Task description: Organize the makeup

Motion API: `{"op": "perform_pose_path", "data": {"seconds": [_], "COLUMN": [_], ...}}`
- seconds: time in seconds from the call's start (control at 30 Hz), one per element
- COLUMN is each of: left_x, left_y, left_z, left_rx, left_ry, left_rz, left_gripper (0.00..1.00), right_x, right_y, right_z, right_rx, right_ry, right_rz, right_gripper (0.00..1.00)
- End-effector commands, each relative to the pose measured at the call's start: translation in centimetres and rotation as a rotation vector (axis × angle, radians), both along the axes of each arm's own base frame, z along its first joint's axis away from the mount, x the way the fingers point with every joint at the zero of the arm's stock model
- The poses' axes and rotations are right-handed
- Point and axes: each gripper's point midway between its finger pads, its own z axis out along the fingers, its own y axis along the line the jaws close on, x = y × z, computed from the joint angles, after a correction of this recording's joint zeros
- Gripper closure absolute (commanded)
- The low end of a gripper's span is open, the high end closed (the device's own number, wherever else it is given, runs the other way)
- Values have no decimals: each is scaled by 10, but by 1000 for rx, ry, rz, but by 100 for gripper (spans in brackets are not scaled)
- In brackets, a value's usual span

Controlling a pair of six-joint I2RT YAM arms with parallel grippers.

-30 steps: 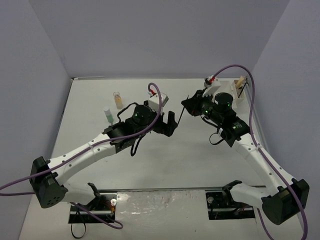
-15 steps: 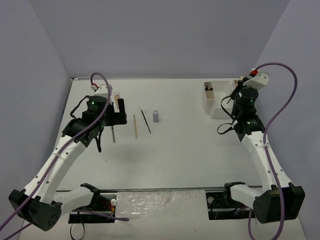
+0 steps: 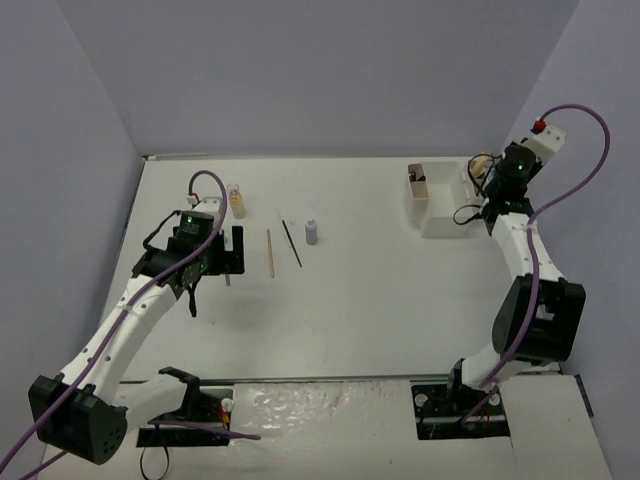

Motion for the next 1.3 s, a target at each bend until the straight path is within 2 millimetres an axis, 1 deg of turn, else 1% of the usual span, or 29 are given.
{"op": "perform_pose_path", "data": {"seconds": [0.0, 0.07, 0.17, 0.3, 0.4, 0.47, 0.67, 0.8, 0.83, 0.87, 0.9, 1.0, 1.07, 1.1, 1.2, 1.23, 1.27], "left_x": [13, 12, 11, 11, 11, 11, 11, 11, 11, 12, 12, 12, 12, 11, 12, 13, 13], "left_y": [2, 3, 7, 12, 13, 14, 16, 16, 16, 16, 16, 16, 16, 15, 12, 9, 7], "left_z": [24, 24, 25, 26, 24, 23, 22, 22, 21, 22, 22, 21, 21, 21, 20, 19, 19], "left_rx": [-13, -10, -1, 15, 17, 23, 28, 27, 28, 27, 27, 24, 22, 20, 1, -14, -27], "left_ry": [-91, -96, -99, -107, -99, -95, -91, -90, -88, -89, -90, -89, -89, -87, -81, -74, -67], "left_rz": [7, 11, 22, 42, 43, 46, 53, 56, 56, 56, 56, 56, 57, 57, 60, 58, 56], "left_gripper": [3, 3, 3, 3, 3, 3, 3, 3, 3, 3, 3, 3, 3, 3, 3, 3, 3], "right_x": [27, 34, 44, 61, 70, 75, 81, 85, 86, 86, 85, 82, 77, 75, 63, 56, 46], "right_y": [-6, -6, -6, -5, -3, -1, 3, 10, 11, 12, 13, 16, 18, 18, 24, 27, 29], "right_z": [58, 60, 56, 39, 26, 13, -19, -37, -40, -42, -44, -38, -26, -23, -1, 10, 25], "right_rx": [-58, -68, -67, -57, -43, -23, 8, 33, 41, 46, 51, 62, 62, 65, 72, 79, 83], "right_ry": [-184, -184, -171, -136, -116, -93, -30, 21, 26, 30, 33, 30, 24, 30, 15, 4, -18], "right_rz": [26, 45, 71, 110, 140, 148, 179, 219, 225, 229, 233, 241, 243, 243, 252, 252, 248], "right_gripper": [100, 100, 100, 100, 100, 100, 99, 95, 93, 87, 81, 60, 41, 37, 24, 21, 17]}}
